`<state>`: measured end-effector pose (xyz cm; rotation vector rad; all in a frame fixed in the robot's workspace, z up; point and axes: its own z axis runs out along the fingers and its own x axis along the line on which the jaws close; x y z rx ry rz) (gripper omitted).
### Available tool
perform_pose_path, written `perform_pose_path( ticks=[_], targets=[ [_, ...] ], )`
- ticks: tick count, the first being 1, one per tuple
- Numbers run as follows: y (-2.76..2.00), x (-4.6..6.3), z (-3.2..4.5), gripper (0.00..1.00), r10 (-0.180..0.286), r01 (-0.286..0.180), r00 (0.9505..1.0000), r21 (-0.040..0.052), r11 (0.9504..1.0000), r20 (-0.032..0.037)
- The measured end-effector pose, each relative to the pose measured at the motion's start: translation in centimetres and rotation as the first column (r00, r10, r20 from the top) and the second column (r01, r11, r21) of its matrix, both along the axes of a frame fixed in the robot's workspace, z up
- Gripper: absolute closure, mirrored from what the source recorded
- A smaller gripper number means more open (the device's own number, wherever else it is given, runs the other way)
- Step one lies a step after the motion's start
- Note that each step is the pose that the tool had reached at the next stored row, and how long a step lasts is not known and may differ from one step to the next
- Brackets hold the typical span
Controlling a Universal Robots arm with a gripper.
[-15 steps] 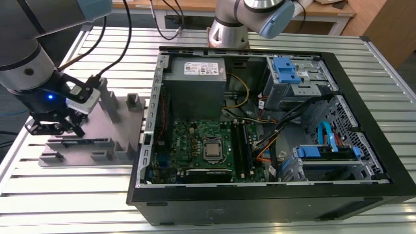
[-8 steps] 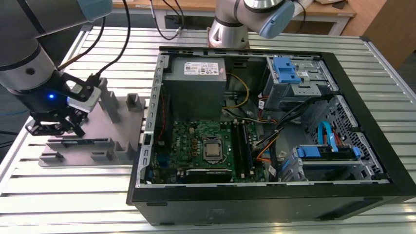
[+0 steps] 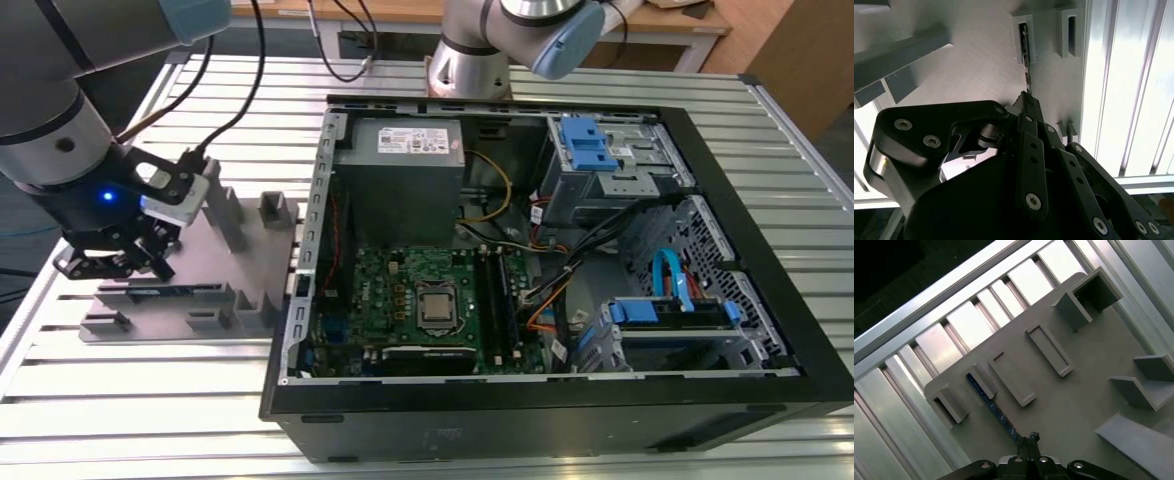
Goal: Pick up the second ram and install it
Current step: 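Pick up the second ram and move it above second insertion slot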
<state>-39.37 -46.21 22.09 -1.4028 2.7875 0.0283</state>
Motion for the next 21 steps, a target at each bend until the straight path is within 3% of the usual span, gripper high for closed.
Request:
perform_pose_path(
  ticks=[7, 13, 17, 21],
  targets=[
    [0.0, 0.0, 0.0, 0.89, 0.049, -0.049, 0.9988, 0.0, 0.9988, 0.0],
    [0.0, 0.0, 0.0, 0.89, 0.101, -0.101, 0.9949, 0.0, 0.9949, 0.0],
    [-0.01, 0.0, 0.0, 0.89, 0.151, -0.151, 0.9886, -0.0023, 0.9886, -0.0003],
    [0.0, -0.01, -0.02, 0.89, 0.21, -0.21, 0.9776, -0.0053, 0.9776, -0.0009]
  ],
)
